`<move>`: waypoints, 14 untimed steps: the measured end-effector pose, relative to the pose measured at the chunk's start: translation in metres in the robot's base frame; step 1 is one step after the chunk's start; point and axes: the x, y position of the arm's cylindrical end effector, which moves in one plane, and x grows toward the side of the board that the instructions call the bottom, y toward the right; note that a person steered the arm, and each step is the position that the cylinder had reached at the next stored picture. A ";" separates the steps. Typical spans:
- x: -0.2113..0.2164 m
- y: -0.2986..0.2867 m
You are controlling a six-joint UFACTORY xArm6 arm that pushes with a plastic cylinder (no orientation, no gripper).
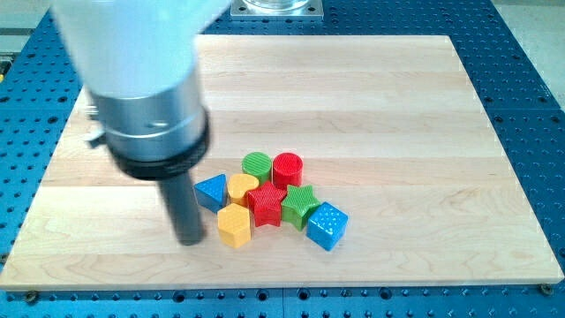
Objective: Move the group of blocks to the bottom center
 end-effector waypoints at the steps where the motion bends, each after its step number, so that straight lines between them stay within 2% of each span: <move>1: -0.029 -0.013; 3: -0.078 0.004; 5: -0.074 0.089; 7: -0.083 0.062; 8: -0.104 0.048; 10: -0.146 0.071; 12: -0.133 0.145; 14: -0.069 0.090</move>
